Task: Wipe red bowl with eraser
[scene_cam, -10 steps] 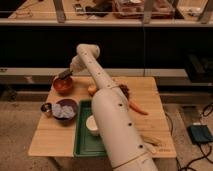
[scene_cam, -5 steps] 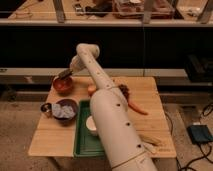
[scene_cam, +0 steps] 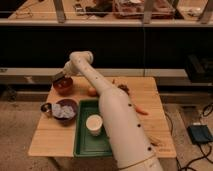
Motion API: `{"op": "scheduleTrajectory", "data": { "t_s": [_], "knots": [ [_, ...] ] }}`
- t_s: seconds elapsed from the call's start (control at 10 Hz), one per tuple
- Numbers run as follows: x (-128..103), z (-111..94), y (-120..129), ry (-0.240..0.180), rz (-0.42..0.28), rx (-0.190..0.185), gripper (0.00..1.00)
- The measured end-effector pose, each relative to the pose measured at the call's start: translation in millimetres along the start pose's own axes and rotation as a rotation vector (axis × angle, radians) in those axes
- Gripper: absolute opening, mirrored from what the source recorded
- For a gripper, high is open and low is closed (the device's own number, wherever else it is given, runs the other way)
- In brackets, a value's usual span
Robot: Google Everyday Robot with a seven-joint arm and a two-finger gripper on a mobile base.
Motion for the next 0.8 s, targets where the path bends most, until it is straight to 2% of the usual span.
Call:
{"op": "scheduleTrajectory", "data": {
  "t_s": [0.2,0.3,0.8],
  "knots": [
    [-26.6,5.5,1.1,-0.002,0.012,0.047,0.0],
    [-31.1,2.0,2.9,-0.005,0.005,0.05,0.0],
    [-54.1,-28.1,23.5,-0.034,-0.038,0.002,0.0]
  ]
}}
